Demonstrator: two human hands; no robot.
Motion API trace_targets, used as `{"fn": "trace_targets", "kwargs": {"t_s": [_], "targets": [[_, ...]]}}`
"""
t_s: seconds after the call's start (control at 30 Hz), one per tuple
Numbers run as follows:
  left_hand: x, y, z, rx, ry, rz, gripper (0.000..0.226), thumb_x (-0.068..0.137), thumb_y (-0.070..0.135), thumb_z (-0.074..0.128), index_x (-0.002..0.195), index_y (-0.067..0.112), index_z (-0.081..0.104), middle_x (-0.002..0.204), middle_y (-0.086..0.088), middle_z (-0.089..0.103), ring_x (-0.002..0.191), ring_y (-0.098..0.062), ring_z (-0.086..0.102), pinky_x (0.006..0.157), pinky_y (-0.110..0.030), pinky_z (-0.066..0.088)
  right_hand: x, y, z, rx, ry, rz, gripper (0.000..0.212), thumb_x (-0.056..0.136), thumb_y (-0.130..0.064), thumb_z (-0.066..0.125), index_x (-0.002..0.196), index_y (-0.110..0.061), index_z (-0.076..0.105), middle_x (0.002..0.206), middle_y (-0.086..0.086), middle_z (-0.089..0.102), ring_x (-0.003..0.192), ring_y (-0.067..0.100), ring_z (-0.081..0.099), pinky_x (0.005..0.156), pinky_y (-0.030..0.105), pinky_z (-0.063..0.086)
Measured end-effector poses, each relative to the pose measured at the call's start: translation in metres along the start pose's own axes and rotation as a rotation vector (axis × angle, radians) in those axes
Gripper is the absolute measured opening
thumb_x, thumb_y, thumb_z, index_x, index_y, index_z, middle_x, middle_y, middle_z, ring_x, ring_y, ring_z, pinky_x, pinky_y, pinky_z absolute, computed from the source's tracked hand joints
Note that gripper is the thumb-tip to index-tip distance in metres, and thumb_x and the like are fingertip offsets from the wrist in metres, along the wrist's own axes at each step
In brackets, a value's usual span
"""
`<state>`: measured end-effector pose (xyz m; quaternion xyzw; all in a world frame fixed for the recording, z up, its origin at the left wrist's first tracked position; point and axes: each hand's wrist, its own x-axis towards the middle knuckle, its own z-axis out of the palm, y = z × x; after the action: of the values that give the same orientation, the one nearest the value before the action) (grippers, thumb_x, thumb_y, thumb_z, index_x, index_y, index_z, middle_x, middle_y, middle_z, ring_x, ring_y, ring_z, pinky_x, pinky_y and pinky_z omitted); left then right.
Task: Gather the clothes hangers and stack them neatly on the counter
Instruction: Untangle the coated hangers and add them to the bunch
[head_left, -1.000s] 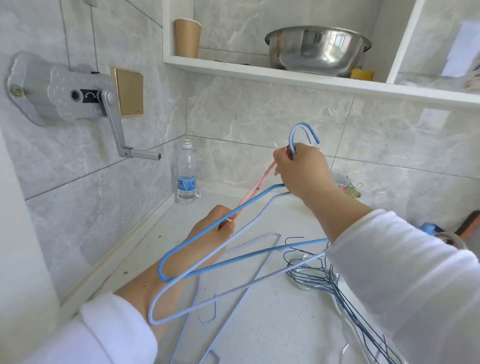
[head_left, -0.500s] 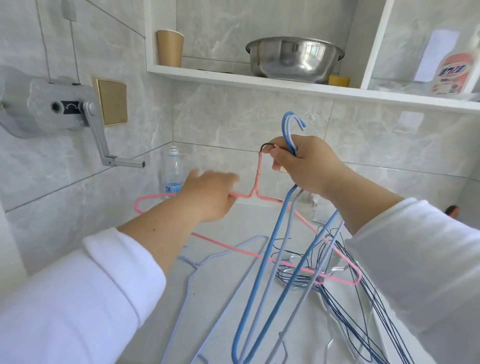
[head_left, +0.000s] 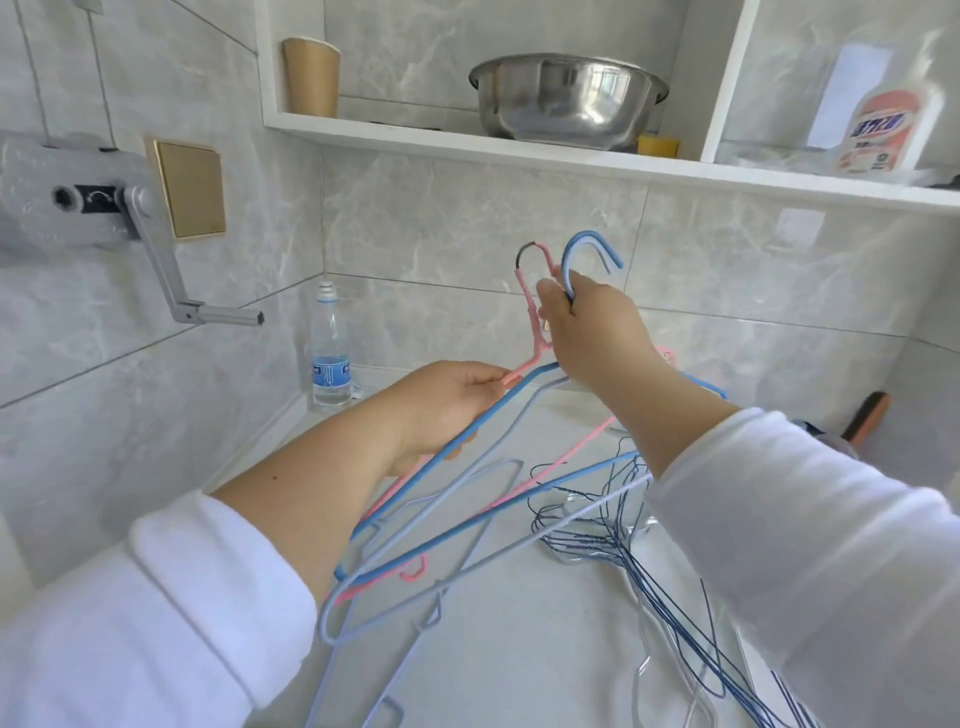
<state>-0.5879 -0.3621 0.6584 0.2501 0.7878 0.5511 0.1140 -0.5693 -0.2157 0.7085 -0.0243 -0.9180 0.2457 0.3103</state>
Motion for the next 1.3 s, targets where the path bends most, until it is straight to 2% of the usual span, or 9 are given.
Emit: {"fn": "trace_targets", "kwargs": {"t_s": [0.23, 0.33, 0.43, 0.53, 0.77, 0.87, 1.0, 1.13, 1.3], "targets": [[-0.012, -0.005, 0.003, -0.316, -0.078, -0.072, 0.040, 0.094, 0.000, 0.036, 0.121, 0.014, 0.062, 0.064, -0.003, 0.043, 0.049, -0.013, 0.035, 0.041, -0.018, 0.032, 0.001, -0.010, 0.028, -0.008, -0.043, -0.079, 0.051, 0.096, -0.045, 0.033, 0.136, -0.013, 0.035, 0.089, 0.009, 0.072, 0.080, 0.034, 0.062, 0.069, 0.039, 0.051], [-0.017, -0.019, -0.010, -0.354, -0.086, -0.057, 0.031, 0.096, 0.017, 0.045, 0.123, 0.016, 0.061, 0.086, -0.004, 0.058, 0.073, -0.017, 0.054, 0.068, -0.024, 0.052, 0.000, -0.011, 0.038, -0.209, 0.045, -0.167, 0.048, 0.096, -0.042, 0.036, 0.134, -0.014, 0.037, 0.079, 0.012, 0.059, 0.079, 0.034, 0.054, 0.070, 0.036, 0.039], [-0.012, -0.066, -0.029, 0.098, 0.122, -0.265, 0.042, 0.092, 0.039, 0.047, 0.127, 0.018, 0.055, 0.112, -0.002, 0.063, 0.099, -0.020, 0.061, 0.087, -0.033, 0.048, 0.001, -0.005, 0.040, -0.329, 0.097, -0.192, 0.042, 0.097, -0.037, 0.033, 0.130, -0.012, 0.040, 0.079, 0.015, 0.061, 0.087, 0.036, 0.059, 0.084, 0.038, 0.037], [-0.013, -0.130, -0.027, 0.765, 0.016, -0.481, 0.054, 0.088, 0.045, 0.047, 0.121, 0.002, 0.057, 0.129, -0.016, 0.059, 0.114, -0.030, 0.058, 0.089, -0.031, 0.045, 0.003, 0.003, 0.040, -0.177, 0.000, -0.098, 0.039, 0.097, -0.032, 0.033, 0.127, -0.008, 0.040, 0.071, 0.011, 0.054, 0.081, 0.039, 0.061, 0.067, 0.035, 0.039], [-0.009, -0.184, -0.011, 0.909, 0.020, -0.643, 0.018, 0.086, 0.025, 0.052, 0.081, 0.008, 0.053, 0.099, -0.005, 0.063, 0.111, -0.024, 0.060, 0.081, -0.026, 0.044, -0.002, 0.011, 0.053, -0.062, -0.079, -0.005, 0.018, 0.097, -0.034, 0.034, 0.090, -0.017, 0.035, 0.056, 0.001, 0.041, 0.067, 0.030, 0.048, 0.052, 0.031, 0.031], [-0.008, -0.182, -0.016, 0.718, 0.064, -0.655, 0.016, 0.082, 0.020, 0.054, 0.081, 0.005, 0.060, 0.084, -0.008, 0.063, 0.094, -0.027, 0.065, 0.069, -0.025, 0.047, -0.005, 0.013, 0.055, -0.061, -0.072, -0.028, 0.017, 0.097, -0.034, 0.035, 0.091, -0.019, 0.034, 0.056, 0.002, 0.042, 0.064, 0.030, 0.047, 0.047, 0.029, 0.028], [-0.011, -0.158, -0.027, -0.048, 0.324, -0.554, 0.016, 0.086, 0.001, 0.043, 0.076, 0.005, 0.055, 0.075, -0.013, 0.057, 0.064, -0.030, 0.065, 0.059, -0.035, 0.059, -0.005, 0.009, 0.057, -0.067, -0.063, -0.035, 0.034, 0.097, -0.036, 0.036, 0.117, -0.010, 0.046, 0.057, 0.002, 0.043, 0.066, 0.031, 0.048, 0.054, 0.031, 0.031], [-0.016, -0.109, -0.036, -0.297, 0.328, -0.380, 0.018, 0.090, -0.001, 0.044, 0.084, 0.011, 0.056, 0.084, -0.007, 0.061, 0.054, -0.015, 0.049, 0.034, -0.017, 0.037, -0.008, -0.007, 0.066, -0.049, -0.073, -0.080, 0.043, 0.098, -0.037, 0.035, 0.132, -0.012, 0.038, 0.069, 0.010, 0.052, 0.066, 0.030, 0.049, 0.048, 0.031, 0.026], [-0.042, -0.081, -0.044, -0.474, 0.253, -0.306, 0.012, 0.088, -0.004, 0.049, 0.094, 0.005, 0.055, 0.092, -0.012, 0.071, 0.060, -0.020, 0.062, 0.055, -0.025, 0.053, -0.016, -0.045, 0.099, 0.122, -0.093, -0.172, 0.045, 0.098, -0.034, 0.037, 0.137, -0.012, 0.036, 0.073, 0.010, 0.060, 0.076, 0.037, 0.056, 0.056, 0.035, 0.037]]}}
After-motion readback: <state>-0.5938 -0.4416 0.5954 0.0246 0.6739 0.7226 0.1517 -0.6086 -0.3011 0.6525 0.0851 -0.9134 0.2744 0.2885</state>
